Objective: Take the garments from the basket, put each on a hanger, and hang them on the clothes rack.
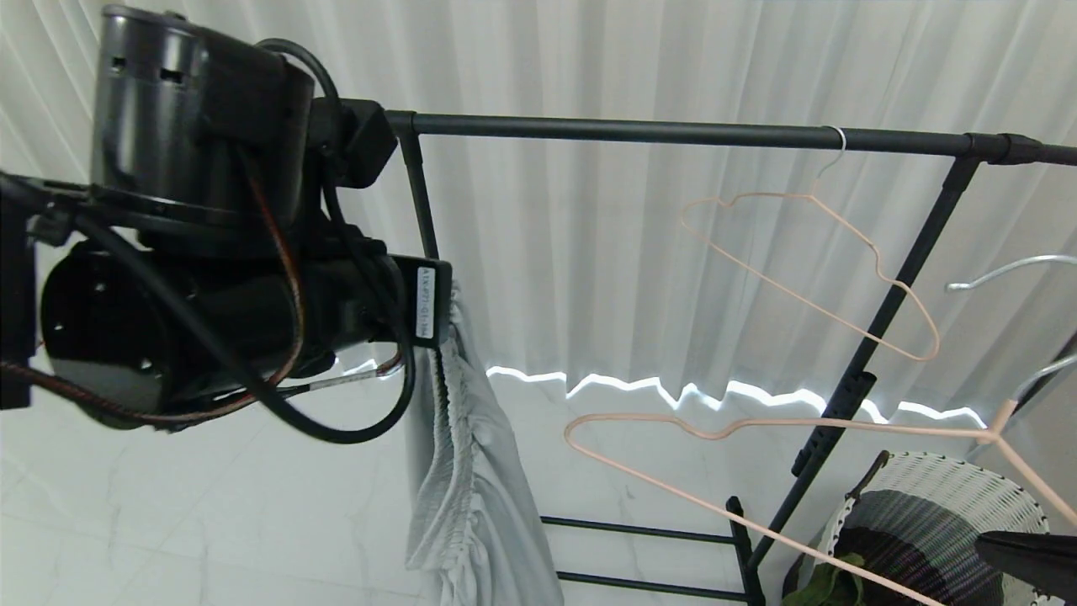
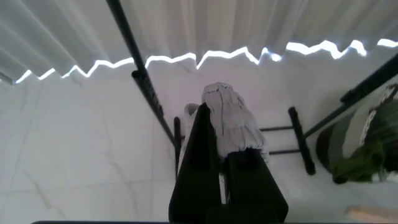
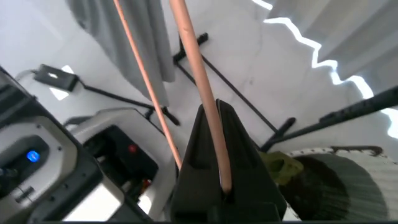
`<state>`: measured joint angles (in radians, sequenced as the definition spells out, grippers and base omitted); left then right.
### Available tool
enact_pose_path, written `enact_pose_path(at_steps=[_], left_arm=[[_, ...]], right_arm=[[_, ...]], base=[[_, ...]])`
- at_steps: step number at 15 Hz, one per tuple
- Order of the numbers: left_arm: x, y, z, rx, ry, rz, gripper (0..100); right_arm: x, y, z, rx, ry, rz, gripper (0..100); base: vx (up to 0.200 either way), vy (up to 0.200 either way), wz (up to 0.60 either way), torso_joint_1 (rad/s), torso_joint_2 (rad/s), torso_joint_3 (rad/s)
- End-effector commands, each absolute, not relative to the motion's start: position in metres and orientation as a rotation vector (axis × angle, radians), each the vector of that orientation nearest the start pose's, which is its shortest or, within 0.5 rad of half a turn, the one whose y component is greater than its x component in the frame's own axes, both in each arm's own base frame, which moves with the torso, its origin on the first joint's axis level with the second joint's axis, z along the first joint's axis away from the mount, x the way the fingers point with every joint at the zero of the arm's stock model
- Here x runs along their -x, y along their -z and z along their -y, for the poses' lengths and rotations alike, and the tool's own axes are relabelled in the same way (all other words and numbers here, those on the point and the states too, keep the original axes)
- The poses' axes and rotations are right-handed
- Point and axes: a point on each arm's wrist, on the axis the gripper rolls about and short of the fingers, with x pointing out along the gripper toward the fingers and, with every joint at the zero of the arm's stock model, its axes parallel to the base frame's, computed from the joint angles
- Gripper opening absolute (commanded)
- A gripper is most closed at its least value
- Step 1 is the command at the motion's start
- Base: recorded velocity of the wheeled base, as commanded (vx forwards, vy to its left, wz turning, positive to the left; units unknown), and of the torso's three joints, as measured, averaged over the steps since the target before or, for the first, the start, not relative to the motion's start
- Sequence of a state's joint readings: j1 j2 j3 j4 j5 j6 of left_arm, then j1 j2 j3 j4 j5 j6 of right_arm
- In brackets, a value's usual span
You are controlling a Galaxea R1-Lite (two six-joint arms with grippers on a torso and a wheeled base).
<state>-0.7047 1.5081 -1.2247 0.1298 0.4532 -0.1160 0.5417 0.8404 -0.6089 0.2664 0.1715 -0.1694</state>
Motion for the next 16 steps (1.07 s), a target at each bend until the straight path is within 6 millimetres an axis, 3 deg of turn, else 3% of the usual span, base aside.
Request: enact_pose_path(at_steps=[1, 4, 13, 14, 16], left_arm=[[-0.231, -0.28, 0.188, -0.081, 0.219, -0.368, 0], [-0.254, -0.285, 0.207, -0.015, 0.181, -0.342, 0], [-0.257, -0.292, 0.219, -0.001, 0.202, -0.317, 0], [-0.259, -0.294, 0.218, 0.001, 0.185, -0.309, 0], [-0.269, -0.29, 0.21, -0.013, 0.099, -0.308, 0]], right_arm=[[-0.069, -0.209, -0.051, 0.23, -0.776, -0.455, 0], [-0.079, -0.216, -0.061, 0.199, -0.792, -0.471, 0], [-0.122, -0.224, -0.093, 0.132, -0.776, -0.511, 0], [-0.128, -0.227, -0.104, 0.091, -0.769, -0.468, 0], [-0.123, -0.225, -0.126, 0.08, -0.738, -0.462, 0]], base=[[0.0, 0.0, 0.0, 0.0, 0.0, 0.0], [0.0, 0.0, 0.0, 0.0, 0.0, 0.0], [0.0, 0.0, 0.0, 0.0, 0.0, 0.0], [0.0, 0.0, 0.0, 0.0, 0.0, 0.0], [0.0, 0.0, 0.0, 0.0, 0.0, 0.0]])
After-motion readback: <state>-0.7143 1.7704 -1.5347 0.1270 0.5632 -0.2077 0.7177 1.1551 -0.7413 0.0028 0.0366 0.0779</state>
